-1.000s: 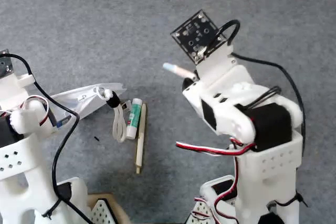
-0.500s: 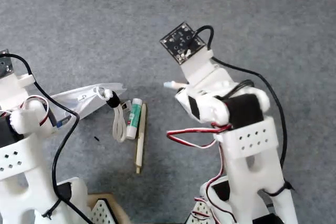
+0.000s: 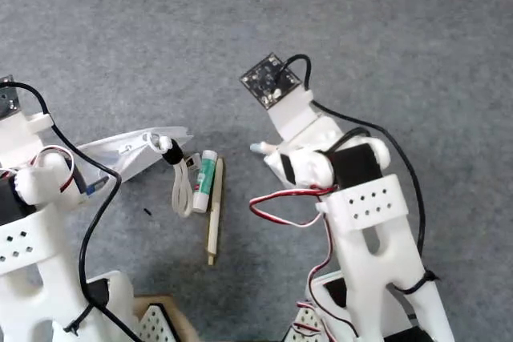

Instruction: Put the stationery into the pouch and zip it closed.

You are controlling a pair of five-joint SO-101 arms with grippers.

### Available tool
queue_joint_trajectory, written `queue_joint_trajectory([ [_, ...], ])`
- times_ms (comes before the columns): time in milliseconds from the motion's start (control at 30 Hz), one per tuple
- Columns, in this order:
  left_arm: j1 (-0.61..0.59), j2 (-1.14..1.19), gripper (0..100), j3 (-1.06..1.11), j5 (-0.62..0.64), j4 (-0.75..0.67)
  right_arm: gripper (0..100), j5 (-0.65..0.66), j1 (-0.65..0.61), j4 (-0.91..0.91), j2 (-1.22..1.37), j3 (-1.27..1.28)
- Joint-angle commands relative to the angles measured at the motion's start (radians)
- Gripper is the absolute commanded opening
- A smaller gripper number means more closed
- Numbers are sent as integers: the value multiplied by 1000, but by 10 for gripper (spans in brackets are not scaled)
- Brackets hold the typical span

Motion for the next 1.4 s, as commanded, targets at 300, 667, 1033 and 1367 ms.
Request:
queue_joint_trajectory([
  [300, -15, 14, 28, 48, 0, -6, 12, 14, 8, -91, -15, 148],
  [667, -15, 14, 28, 48, 0, -6, 12, 14, 11, -126, -13, 315],
  [1033, -15, 14, 28, 48, 0, -6, 28, 14, 11, -267, -13, 495],
  [1367, -15, 14, 28, 48, 0, -6, 116, 14, 11, -273, -13, 510],
])
